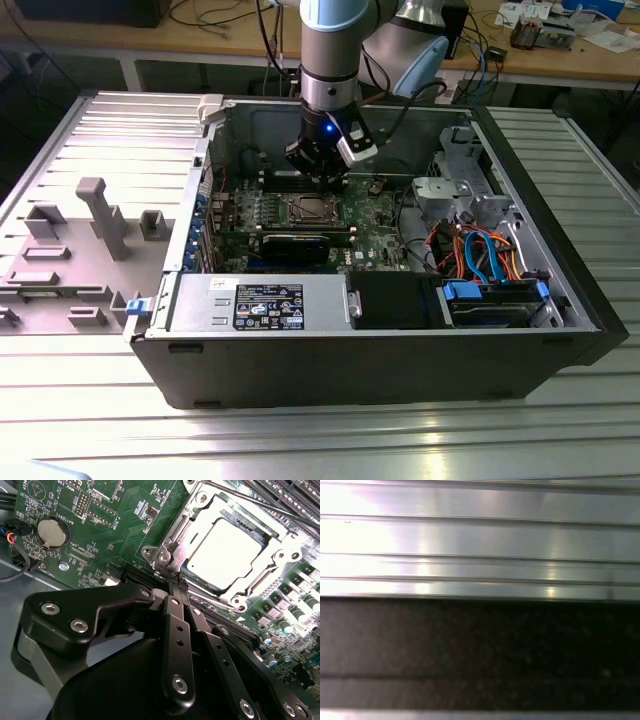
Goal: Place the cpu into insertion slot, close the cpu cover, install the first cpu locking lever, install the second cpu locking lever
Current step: 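Install the first cpu locking lever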
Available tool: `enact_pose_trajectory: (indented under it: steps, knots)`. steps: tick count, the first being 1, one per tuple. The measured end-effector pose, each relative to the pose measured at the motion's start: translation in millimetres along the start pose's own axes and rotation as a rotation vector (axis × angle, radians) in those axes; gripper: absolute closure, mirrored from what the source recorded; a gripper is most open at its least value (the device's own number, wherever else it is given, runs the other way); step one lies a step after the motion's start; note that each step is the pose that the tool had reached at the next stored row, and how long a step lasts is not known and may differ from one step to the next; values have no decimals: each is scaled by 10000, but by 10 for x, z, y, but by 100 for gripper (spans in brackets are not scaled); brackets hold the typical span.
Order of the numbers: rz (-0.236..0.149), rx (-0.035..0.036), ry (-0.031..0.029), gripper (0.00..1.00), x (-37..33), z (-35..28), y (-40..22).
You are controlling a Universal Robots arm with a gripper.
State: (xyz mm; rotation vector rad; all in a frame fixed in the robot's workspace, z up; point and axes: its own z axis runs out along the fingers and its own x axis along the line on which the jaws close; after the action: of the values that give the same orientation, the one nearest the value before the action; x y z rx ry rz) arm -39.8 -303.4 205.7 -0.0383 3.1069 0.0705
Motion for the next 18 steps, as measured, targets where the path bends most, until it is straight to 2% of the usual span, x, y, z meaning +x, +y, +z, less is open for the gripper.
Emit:
enact_pose_trajectory:
  steps: [15, 18]
  knots:
    - [0, -2, -2, 89, -3, -15, 1]
    - [-3, 28, 2, 89, -3, -16, 0]
